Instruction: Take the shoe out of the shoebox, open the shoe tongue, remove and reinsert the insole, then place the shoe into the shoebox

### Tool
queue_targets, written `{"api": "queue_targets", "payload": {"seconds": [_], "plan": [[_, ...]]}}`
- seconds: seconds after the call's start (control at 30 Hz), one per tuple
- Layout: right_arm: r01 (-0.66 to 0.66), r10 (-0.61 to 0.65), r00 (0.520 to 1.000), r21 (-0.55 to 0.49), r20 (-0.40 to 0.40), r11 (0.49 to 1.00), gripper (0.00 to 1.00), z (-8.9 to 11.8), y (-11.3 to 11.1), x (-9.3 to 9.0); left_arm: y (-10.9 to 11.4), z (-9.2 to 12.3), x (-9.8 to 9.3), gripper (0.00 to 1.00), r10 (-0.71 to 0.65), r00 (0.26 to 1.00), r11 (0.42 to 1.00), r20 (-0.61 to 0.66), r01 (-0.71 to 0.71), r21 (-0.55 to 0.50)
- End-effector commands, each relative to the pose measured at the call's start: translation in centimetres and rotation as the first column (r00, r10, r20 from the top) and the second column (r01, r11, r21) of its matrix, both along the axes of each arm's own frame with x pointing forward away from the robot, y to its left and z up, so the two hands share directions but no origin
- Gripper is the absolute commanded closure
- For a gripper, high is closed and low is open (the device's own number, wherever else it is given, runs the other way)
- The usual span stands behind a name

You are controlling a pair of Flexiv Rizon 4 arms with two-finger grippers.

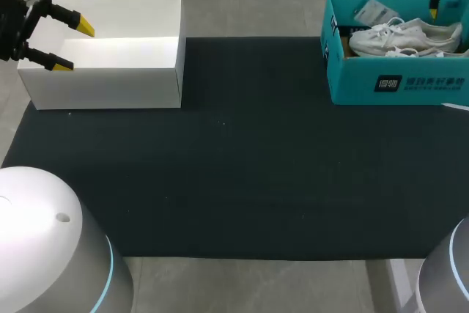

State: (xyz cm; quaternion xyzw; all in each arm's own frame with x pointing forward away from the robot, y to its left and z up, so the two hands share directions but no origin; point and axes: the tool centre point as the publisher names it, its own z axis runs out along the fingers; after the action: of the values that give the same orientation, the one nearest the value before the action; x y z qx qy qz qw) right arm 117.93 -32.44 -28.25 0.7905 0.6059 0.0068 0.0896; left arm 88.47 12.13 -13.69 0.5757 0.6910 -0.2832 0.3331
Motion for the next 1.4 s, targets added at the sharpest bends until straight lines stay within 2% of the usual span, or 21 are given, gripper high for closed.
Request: {"api": "queue_targets", "payload": {"seconds": [0.03, 0.23, 0.8, 1.03, 1.2, 1.27, 1.33, 1.4], "plan": [[-0.016, 0.017, 0.996, -0.012, 0.086, 1.0, 0.0, 2.2, 2.4, -4.9, 0.0, 0.1, 0.0, 0.0, 0.0, 1.0, 1.0, -0.002, 0.0, 0.003], [-0.038, 0.038, 0.996, -0.003, 0.086, 0.999, 0.0, 3.0, 4.8, -8.0, 0.0, 0.1, 0.0, 0.0, 0.0, 1.0, 1.0, -0.002, 0.0, 0.003], [-0.009, 0.01, 0.993, -0.007, 0.121, 1.0, 0.0, 6.0, 8.6, -16.2, 0.0, 0.1, 0.0, 0.0, 0.0, 1.0, 1.0, -0.002, 0.0, 0.003], [-0.041, 0.037, 0.99, 0.022, 0.138, 0.999, 0.0, 6.4, 9.5, -18.9, 0.0, 0.1, 0.0, 0.0, 0.0, 1.0, 1.0, -0.002, 0.0, 0.003], [-0.147, 0.138, 0.982, 0.065, 0.131, 0.987, 0.0, 6.4, 9.9, -21.7, 0.0, 0.1, 0.0, 0.0, 0.0, 1.0, 1.0, -0.002, 0.0, 0.003], [-0.196, 0.189, 0.977, 0.066, 0.103, 0.978, 0.0, 6.2, 9.9, -22.8, 0.0, 0.1, 0.0, 0.0, 0.0, 1.0, 1.0, -0.002, 0.0, 0.003], [-0.214, 0.208, 0.971, 0.041, 0.117, 0.976, 0.0, 6.0, 9.8, -23.8, 0.0, 0.1, 0.0, 0.0, 0.0, 1.0, 1.0, -0.002, 0.0, 0.003], [-0.205, 0.204, 0.975, 0.006, 0.09, 0.979, 0.0, 5.8, 9.5, -24.6, 0.0, 0.1, 0.0, 0.0, 0.0, 1.0, 1.0, -0.002, 0.0, 0.003]]}}
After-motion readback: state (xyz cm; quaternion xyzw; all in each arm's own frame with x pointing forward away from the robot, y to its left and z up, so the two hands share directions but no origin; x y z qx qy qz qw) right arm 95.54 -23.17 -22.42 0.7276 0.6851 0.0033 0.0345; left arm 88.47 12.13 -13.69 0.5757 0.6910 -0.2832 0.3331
